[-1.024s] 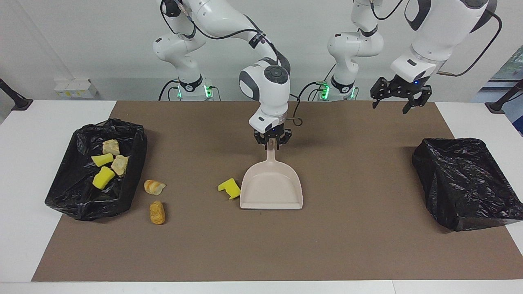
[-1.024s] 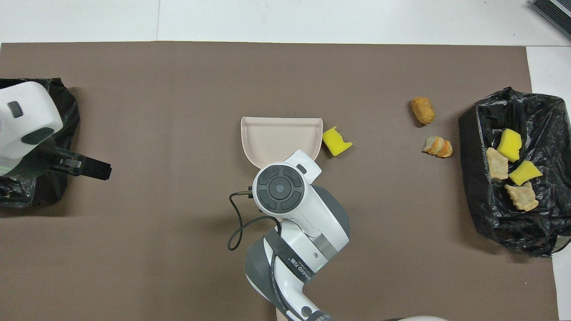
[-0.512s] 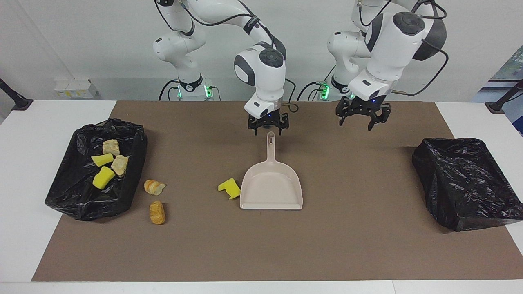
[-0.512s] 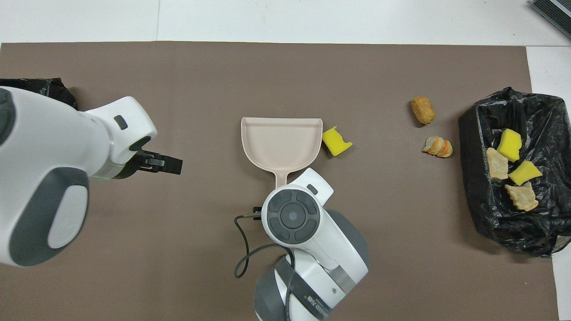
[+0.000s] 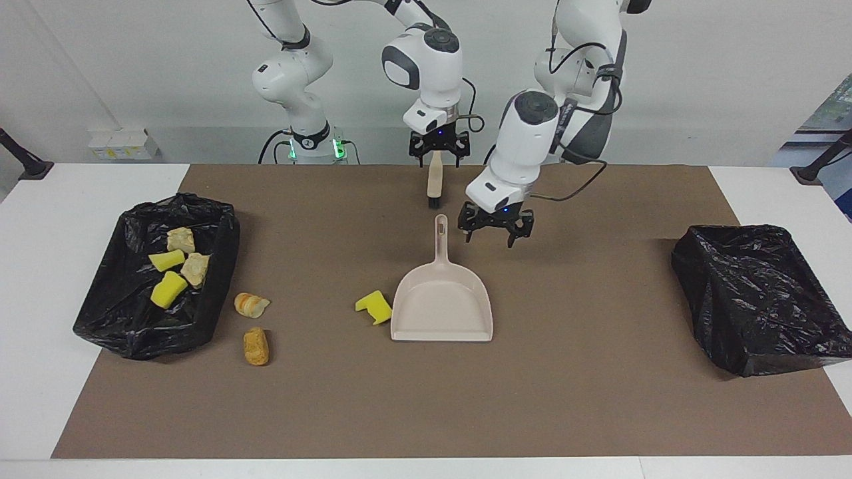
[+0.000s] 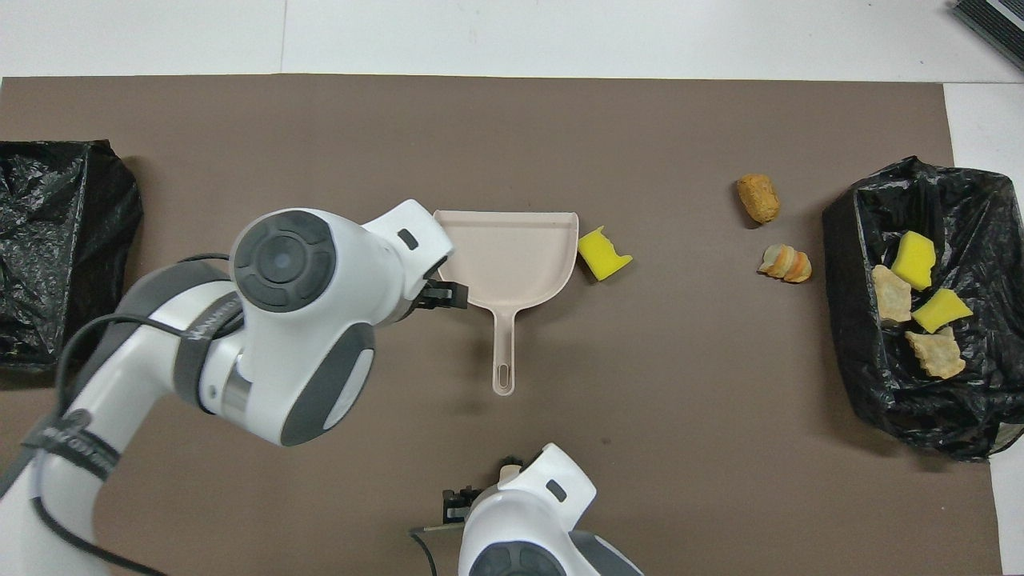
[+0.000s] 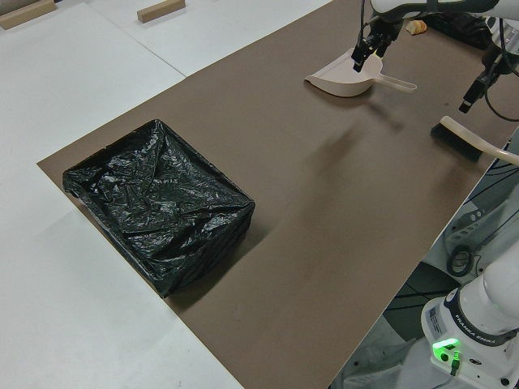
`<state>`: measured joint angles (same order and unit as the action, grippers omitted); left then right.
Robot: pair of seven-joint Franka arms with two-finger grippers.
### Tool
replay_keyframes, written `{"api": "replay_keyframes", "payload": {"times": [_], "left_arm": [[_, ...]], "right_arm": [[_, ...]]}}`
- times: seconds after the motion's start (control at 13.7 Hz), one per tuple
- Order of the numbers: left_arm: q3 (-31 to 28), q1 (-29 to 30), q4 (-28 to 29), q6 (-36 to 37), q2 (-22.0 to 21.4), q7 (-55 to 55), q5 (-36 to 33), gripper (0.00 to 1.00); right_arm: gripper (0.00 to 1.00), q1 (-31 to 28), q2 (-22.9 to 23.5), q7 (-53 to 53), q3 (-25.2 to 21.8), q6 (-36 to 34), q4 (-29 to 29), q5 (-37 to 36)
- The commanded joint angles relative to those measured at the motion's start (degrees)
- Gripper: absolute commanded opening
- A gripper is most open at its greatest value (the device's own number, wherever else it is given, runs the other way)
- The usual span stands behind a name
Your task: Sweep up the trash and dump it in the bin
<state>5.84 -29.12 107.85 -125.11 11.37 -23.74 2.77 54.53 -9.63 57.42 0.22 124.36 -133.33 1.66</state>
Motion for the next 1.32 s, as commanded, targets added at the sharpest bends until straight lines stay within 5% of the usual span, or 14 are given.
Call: {"api": "replay_keyframes", "payload": {"times": [0.0, 0.51, 0.66, 0.8, 0.95, 1.24], "left_arm": [[-1.0, -4.0, 0.43, -1.72, 2.33, -3.23, -0.3, 1.0], [-1.0, -8.49, 2.36, -7.6, 5.76, -5.0, -0.13, 0.98], [-1.09, -8.32, 2.1, -6.38, 5.68, -4.12, -0.22, 0.48], [-1.27, -7.79, 2.1, -6.2, 5.24, -2.55, -1.27, 0.13], [-1.53, -6.31, 1.84, -3.24, 3.76, 5.32, -5.73, 0.0], [-1.62, -1.3, 1.83, 4.07, 0.41, 28.36, -7.94, 0.0]], "right_arm": [[1.0, 3.21, -6.53, 5.23, -0.13, 1.76, -6.93, 0.63], [1.0, 8.92, -2.7, 14.64, 0.75, 4.55, -8.35, 0.89], [0.99, 10.95, 0.48, 17.27, 0.75, 7.82, -8.35, 0.11], [0.91, 12.0, 0.31, 17.64, 0.75, 8.35, -9.57, 0.1], [0.69, 12.01, 0.14, 18.6, 0.75, 8.18, -9.93, 0.1], [0.23, 12.09, 0.05, 19.05, 0.75, 8.27, -9.93, 0.1]]}}
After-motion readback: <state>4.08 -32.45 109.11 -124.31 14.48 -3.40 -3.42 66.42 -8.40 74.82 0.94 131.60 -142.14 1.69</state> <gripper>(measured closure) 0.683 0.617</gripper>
